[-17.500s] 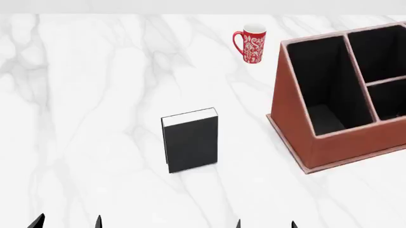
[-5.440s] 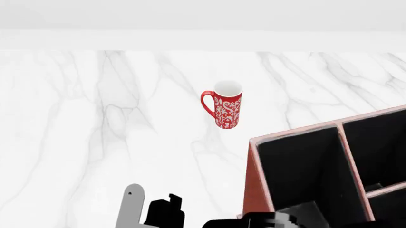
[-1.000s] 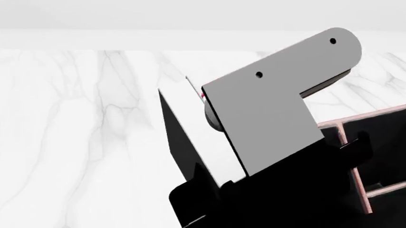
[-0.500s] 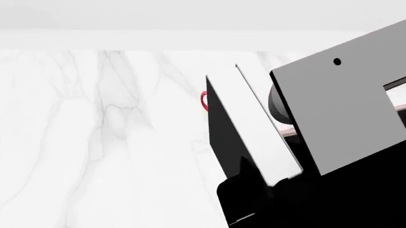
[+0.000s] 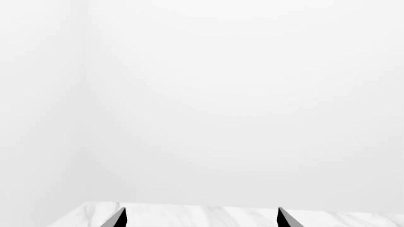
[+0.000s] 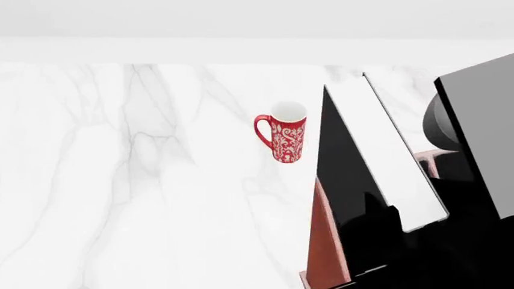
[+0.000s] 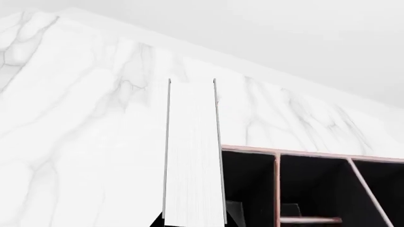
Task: Pick up the book and place it in the left compartment of the caddy.
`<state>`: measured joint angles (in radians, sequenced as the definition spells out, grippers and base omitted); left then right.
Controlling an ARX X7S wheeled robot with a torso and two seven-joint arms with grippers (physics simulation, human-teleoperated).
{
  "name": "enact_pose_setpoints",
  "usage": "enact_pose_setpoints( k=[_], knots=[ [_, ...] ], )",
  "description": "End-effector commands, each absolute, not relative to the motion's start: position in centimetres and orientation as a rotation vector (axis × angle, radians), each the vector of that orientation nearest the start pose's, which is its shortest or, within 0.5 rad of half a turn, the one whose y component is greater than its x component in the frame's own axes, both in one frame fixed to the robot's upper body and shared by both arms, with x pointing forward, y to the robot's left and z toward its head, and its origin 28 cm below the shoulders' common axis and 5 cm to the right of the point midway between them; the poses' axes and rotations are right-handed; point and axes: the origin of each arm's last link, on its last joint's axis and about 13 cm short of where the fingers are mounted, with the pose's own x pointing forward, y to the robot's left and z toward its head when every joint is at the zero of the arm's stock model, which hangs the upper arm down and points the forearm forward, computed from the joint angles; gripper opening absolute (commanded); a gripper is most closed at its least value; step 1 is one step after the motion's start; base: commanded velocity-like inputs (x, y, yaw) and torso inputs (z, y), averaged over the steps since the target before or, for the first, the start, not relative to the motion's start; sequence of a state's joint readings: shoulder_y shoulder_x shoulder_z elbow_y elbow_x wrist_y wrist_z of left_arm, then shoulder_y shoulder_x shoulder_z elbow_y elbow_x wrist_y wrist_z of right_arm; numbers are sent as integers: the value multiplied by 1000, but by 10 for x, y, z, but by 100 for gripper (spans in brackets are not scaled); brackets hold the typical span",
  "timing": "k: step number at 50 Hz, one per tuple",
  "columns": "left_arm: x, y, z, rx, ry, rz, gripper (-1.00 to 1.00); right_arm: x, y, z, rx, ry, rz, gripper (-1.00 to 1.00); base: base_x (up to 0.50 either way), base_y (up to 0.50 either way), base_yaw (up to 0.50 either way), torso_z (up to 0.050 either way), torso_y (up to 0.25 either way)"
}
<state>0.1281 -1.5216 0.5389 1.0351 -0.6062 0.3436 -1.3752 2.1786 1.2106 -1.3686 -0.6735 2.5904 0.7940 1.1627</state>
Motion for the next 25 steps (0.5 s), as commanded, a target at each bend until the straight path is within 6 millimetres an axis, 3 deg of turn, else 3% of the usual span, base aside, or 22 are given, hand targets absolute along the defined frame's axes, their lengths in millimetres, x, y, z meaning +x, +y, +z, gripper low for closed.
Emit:
enact_pose_setpoints(
  k=[1, 25],
  knots=[
    [95, 255, 203, 40, -336, 133, 100, 121, -150, 358, -250, 314, 173, -100, 0, 0, 0, 0, 0],
    [95, 255, 203, 41, -333, 134, 100, 130, -166, 348, -230, 353, 107, -100, 0, 0, 0, 0, 1]
  ],
)
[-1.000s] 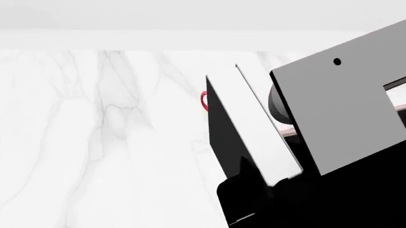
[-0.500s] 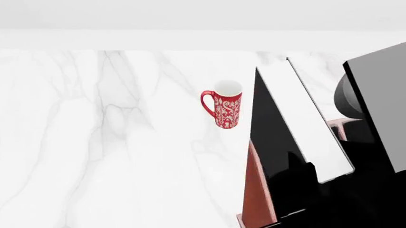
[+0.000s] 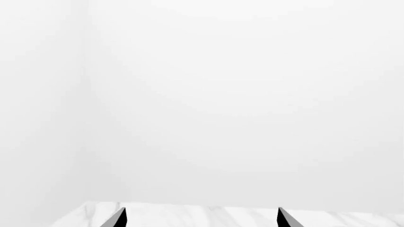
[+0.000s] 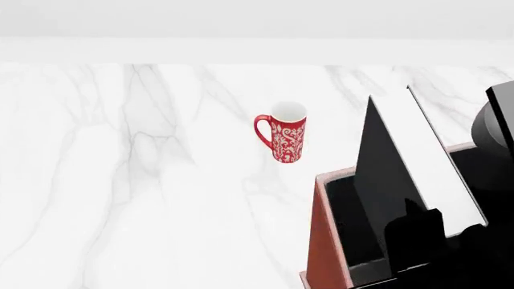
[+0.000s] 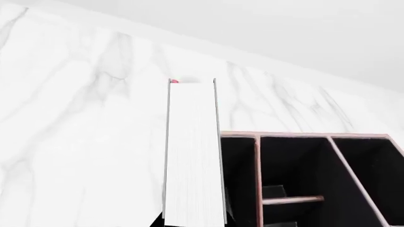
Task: Pick up the book and place it in the left compartment of the caddy.
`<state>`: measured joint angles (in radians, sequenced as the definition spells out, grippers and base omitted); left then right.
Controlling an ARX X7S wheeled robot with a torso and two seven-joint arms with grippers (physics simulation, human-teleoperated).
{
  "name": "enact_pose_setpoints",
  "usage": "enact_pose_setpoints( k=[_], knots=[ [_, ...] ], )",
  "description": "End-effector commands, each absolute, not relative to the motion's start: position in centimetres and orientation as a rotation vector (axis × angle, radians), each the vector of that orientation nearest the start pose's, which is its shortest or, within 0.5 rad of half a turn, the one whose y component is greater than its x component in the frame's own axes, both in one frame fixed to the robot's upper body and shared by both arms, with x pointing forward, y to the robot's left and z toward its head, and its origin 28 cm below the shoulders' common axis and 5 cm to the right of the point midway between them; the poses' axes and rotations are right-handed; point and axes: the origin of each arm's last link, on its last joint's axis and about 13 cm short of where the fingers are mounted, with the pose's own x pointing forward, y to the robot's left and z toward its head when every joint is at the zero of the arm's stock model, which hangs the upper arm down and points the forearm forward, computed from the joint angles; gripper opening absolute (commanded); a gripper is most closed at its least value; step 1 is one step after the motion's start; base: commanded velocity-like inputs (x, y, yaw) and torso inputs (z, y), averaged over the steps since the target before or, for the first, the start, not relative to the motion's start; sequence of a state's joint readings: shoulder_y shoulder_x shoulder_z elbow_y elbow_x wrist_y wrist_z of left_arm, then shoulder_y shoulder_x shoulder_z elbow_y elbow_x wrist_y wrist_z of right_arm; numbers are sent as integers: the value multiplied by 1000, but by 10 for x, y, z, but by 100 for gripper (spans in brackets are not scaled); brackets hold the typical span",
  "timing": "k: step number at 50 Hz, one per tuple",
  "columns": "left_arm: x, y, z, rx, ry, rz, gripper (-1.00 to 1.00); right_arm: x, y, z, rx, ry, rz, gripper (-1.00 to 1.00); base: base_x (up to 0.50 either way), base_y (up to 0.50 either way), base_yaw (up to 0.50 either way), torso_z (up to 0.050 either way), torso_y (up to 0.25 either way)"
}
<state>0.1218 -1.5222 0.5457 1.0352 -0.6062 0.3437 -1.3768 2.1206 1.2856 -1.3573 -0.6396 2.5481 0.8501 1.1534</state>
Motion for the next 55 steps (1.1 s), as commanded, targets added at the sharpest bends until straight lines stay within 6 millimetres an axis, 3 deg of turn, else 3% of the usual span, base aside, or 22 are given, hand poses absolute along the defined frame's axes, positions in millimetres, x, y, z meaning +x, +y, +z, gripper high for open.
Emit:
enact_pose_setpoints(
  k=[1, 12, 55],
  knots=[
    [95, 255, 203, 40, -332, 133, 100, 131, -167, 348, -224, 354, 102, -100, 0, 0, 0, 0, 0],
    [95, 255, 203, 42, -332, 134, 100, 141, -175, 340, -229, 363, 46, -100, 0, 0, 0, 0, 1],
    [95, 254, 202, 47, -333, 131, 100, 176, -174, 299, -225, 415, 21, -100, 0, 0, 0, 0, 1]
  ],
)
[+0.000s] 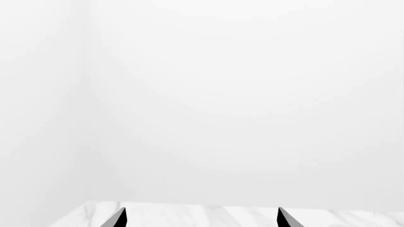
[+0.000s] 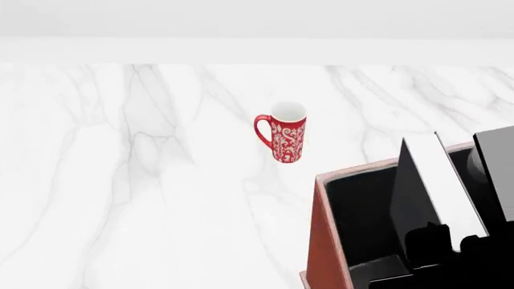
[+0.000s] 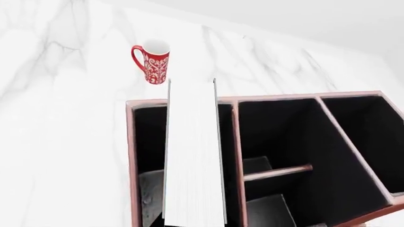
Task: Pick up the book and place it in the left compartment of the caddy.
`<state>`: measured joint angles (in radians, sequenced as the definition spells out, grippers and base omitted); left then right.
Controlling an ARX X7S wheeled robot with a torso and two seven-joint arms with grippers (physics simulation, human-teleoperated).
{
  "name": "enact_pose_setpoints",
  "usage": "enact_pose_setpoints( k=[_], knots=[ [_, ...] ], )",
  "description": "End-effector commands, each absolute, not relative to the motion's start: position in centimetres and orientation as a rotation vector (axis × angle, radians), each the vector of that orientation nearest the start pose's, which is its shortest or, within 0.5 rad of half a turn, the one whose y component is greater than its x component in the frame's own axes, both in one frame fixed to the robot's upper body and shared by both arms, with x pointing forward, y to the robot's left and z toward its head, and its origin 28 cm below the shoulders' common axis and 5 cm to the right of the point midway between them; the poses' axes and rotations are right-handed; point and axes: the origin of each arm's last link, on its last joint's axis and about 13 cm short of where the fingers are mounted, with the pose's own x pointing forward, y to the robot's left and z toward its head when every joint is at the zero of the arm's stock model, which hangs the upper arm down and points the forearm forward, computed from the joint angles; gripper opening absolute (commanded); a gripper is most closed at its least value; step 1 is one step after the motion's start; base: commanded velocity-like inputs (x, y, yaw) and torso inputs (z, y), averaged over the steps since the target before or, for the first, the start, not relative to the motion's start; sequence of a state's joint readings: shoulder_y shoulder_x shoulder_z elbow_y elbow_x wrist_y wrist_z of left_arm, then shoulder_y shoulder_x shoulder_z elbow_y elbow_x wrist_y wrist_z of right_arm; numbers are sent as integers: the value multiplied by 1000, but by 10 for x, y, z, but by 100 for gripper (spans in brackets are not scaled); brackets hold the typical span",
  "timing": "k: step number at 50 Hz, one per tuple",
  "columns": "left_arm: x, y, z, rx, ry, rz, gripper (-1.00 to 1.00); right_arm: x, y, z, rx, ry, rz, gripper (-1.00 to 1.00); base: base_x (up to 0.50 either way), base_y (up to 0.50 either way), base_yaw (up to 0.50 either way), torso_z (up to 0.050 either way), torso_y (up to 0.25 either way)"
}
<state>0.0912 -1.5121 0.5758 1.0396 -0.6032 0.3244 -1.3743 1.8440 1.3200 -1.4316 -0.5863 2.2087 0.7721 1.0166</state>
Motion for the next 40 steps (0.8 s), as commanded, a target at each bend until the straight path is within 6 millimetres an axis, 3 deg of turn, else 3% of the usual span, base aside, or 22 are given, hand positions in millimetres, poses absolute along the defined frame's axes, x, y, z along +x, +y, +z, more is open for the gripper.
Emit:
enact_pose_setpoints(
  k=[1, 40],
  knots=[
    [95, 254, 202, 47, -333, 131, 100, 177, -174, 298, -226, 416, 22, -100, 0, 0, 0, 0, 0],
    [94, 254, 203, 48, -335, 130, 100, 214, -174, 261, -214, 521, 24, -100, 0, 0, 0, 1, 1]
  ],
)
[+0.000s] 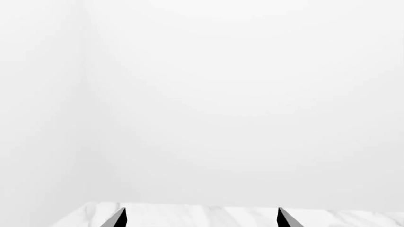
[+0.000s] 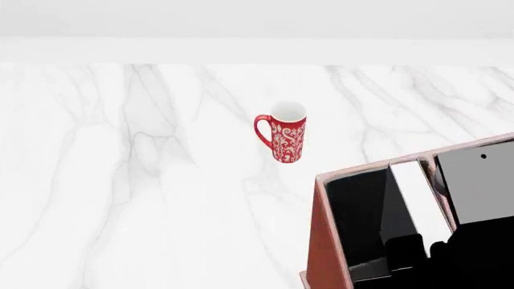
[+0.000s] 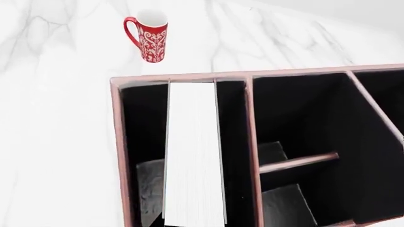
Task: Pick up the book and place it in the left compartment of the caddy.
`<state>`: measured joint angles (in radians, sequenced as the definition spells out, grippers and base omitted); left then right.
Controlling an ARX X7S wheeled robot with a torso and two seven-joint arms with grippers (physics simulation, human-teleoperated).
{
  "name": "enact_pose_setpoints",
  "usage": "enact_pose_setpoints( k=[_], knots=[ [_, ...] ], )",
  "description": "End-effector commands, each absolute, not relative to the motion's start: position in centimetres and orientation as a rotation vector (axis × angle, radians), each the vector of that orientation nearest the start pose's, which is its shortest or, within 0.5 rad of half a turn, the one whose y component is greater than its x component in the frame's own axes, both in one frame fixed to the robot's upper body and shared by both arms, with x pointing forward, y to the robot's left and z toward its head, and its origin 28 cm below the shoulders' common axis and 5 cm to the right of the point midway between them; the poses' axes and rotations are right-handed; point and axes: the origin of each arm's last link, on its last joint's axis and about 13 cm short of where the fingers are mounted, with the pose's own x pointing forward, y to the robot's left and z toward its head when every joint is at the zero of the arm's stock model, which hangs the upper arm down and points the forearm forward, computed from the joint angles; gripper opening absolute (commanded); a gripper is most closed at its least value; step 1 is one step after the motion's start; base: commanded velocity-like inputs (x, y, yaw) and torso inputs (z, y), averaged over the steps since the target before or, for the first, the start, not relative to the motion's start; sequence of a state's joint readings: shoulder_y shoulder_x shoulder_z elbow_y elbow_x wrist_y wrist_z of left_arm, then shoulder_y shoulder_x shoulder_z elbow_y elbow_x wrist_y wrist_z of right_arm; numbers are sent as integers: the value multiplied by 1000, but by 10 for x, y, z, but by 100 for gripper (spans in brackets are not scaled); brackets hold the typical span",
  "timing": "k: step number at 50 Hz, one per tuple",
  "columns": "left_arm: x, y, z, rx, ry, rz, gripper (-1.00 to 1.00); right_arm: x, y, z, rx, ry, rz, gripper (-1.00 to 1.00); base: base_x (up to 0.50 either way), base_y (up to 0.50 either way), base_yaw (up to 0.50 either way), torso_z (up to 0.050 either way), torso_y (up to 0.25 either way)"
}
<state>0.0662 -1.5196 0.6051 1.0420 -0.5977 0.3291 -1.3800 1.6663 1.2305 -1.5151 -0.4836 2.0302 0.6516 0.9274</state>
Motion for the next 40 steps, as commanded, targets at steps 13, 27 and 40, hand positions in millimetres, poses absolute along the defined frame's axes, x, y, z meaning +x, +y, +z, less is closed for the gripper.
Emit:
enact_pose_setpoints(
  k=[13, 27, 40],
  knots=[
    [95, 254, 203, 49, -336, 129, 100, 221, -175, 250, -195, 549, 45, -100, 0, 0, 0, 0, 2],
    [94, 254, 203, 50, -338, 130, 100, 228, -176, 239, -184, 572, 46, -100, 0, 0, 0, 1, 1],
    [94, 254, 202, 50, -338, 129, 100, 232, -175, 231, -191, 556, 55, -100, 0, 0, 0, 0, 2]
  ],
)
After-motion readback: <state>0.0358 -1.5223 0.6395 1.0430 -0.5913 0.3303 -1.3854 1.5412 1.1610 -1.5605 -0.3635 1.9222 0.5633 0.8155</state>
